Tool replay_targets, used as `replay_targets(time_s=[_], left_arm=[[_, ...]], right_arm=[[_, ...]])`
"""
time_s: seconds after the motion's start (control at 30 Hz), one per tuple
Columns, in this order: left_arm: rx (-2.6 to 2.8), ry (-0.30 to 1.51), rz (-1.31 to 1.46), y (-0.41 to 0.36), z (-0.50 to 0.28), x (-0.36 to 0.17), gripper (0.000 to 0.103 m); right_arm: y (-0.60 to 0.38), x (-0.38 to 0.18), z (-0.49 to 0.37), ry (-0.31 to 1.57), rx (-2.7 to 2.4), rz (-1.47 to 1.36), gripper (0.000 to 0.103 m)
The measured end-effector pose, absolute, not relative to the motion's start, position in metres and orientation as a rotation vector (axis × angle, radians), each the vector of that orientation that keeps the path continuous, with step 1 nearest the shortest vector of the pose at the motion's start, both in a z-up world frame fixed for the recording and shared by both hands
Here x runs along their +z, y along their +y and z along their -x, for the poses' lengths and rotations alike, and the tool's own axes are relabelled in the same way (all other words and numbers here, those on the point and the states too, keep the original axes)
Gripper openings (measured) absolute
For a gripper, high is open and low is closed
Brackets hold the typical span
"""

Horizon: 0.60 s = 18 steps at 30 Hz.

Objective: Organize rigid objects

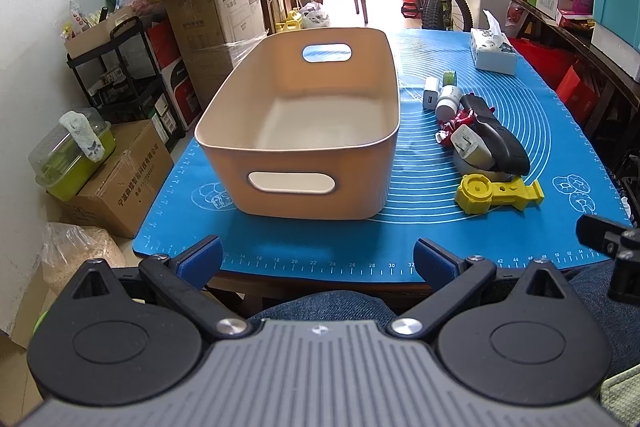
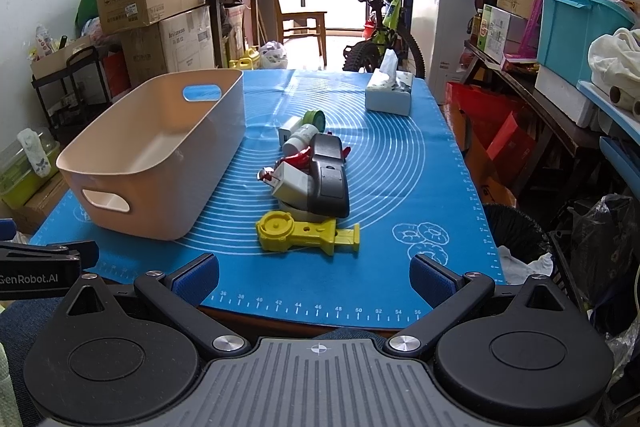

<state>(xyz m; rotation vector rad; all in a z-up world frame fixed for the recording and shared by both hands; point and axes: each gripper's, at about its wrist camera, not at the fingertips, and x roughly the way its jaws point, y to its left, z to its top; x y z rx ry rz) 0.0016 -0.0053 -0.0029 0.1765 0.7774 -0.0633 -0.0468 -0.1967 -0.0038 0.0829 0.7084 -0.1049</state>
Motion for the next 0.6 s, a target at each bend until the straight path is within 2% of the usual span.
replay_targets(time_s=[0.27,0.6], left_arm=[[-0.056,0.757,-0.179,0.006,-0.015,0.018,0.100],[-0.011,0.734,-0.163,0.033,-0.075,0.048,0.100]], right_arm=[[-0.203,0.028,0.046,0.633,-0.084,-0.088,0.100],[-0.213,0.044,-0.007,0.596,-0.059,-0.108,0.100]])
